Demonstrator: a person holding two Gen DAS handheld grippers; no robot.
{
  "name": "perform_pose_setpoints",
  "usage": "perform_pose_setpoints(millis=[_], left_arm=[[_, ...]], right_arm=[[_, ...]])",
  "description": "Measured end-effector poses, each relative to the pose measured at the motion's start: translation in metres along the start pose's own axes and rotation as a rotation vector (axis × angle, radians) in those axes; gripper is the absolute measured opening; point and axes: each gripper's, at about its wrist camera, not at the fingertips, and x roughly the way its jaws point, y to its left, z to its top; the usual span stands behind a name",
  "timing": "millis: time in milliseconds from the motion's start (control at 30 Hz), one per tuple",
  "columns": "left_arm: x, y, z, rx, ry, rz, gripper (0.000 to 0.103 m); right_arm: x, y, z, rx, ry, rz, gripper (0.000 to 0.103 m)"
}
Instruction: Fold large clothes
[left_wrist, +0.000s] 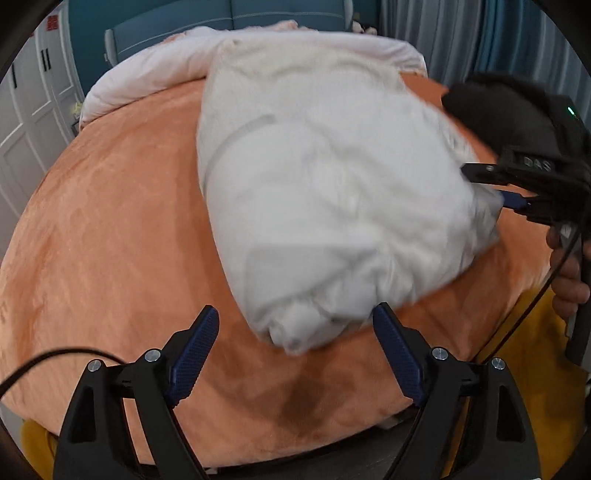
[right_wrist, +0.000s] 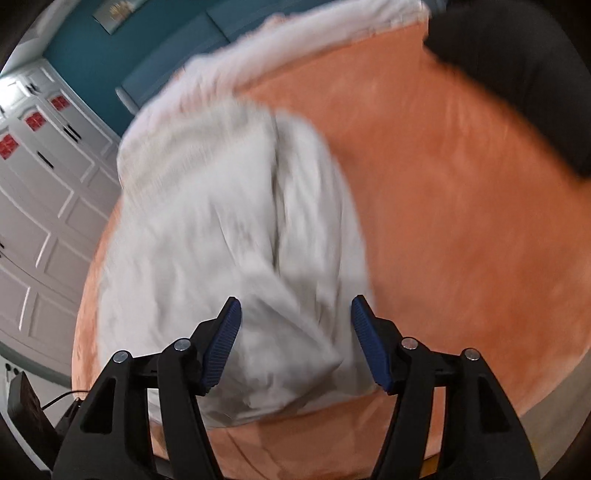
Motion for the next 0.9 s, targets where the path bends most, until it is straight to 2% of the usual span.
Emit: perform_pose_setpoints(millis=[33, 67, 100, 133, 167, 200, 233, 300, 367, 400, 467, 600, 667, 733, 800, 867, 900], left_arm=[[0.006, -0.002, 0.0, 0.016, 0.012, 0.0, 0.077], [0.01, -0.001, 0.0, 0.024, 0.018, 0.021, 0.069], [0.018, 0.003, 0.003, 0.021, 0.039, 0.019, 0.054], [0.018, 0.008, 0.006, -0.001, 0.046, -0.004, 0.045], [0.012, 0.016, 0.012, -0.047, 0.044, -0.018, 0.041], [0.006, 0.021, 0.016, -0.068, 0.036, -0.012, 0.033], [-0.002, 0.025, 0.019, -0.092, 0.018, 0.0, 0.029], [-0.017, 0.036, 0.024, -0.131, -0.029, 0.027, 0.025], [-0.016, 0.039, 0.024, -0.112, -0.038, 0.073, 0.024], [-0.009, 0.04, 0.023, -0.11, -0.022, 0.081, 0.024], [0.008, 0.043, 0.017, -0.116, 0.027, 0.074, 0.025], [-0.017, 0.045, 0.016, -0.125, 0.013, 0.051, 0.028], [-0.044, 0.056, 0.025, -0.161, -0.026, 0.005, 0.028], [-0.059, 0.06, 0.034, -0.159, -0.042, -0.01, 0.028], [-0.081, 0.065, 0.045, -0.164, -0.123, 0.015, 0.029], [-0.098, 0.064, 0.06, -0.17, -0.186, 0.006, 0.031], [-0.104, 0.065, 0.073, -0.177, -0.221, -0.001, 0.038]], right_arm=[[0.002, 0.002, -0.002, 0.011, 0.001, 0.009, 0.031], [0.0, 0.007, -0.001, 0.009, -0.007, 0.005, 0.021], [-0.008, 0.015, 0.003, -0.008, -0.016, 0.028, 0.006], [-0.018, 0.021, 0.006, -0.017, -0.039, 0.033, 0.004], [-0.032, 0.028, 0.009, -0.035, -0.075, 0.042, 0.004], [-0.053, 0.035, 0.01, -0.058, -0.126, 0.074, 0.003], [-0.071, 0.039, 0.01, -0.066, -0.165, 0.105, 0.002], [-0.086, 0.042, 0.005, -0.071, -0.188, 0.108, 0.002], [-0.069, 0.036, -0.005, -0.072, -0.138, 0.048, 0.002], [-0.04, 0.026, -0.014, -0.06, -0.053, -0.004, 0.002], [0.006, 0.01, -0.03, -0.004, 0.067, -0.021, 0.004], [-0.003, 0.035, -0.025, -0.11, 0.047, -0.127, 0.007], [-0.015, 0.041, -0.023, -0.146, 0.03, -0.131, 0.01], [-0.033, 0.043, -0.02, -0.153, -0.01, -0.126, 0.012], [-0.053, 0.048, -0.012, -0.144, -0.063, -0.138, 0.012], [-0.068, 0.05, -0.001, -0.14, -0.114, -0.131, 0.012], [-0.075, 0.056, 0.009, -0.145, -0.14, -0.121, 0.012]])
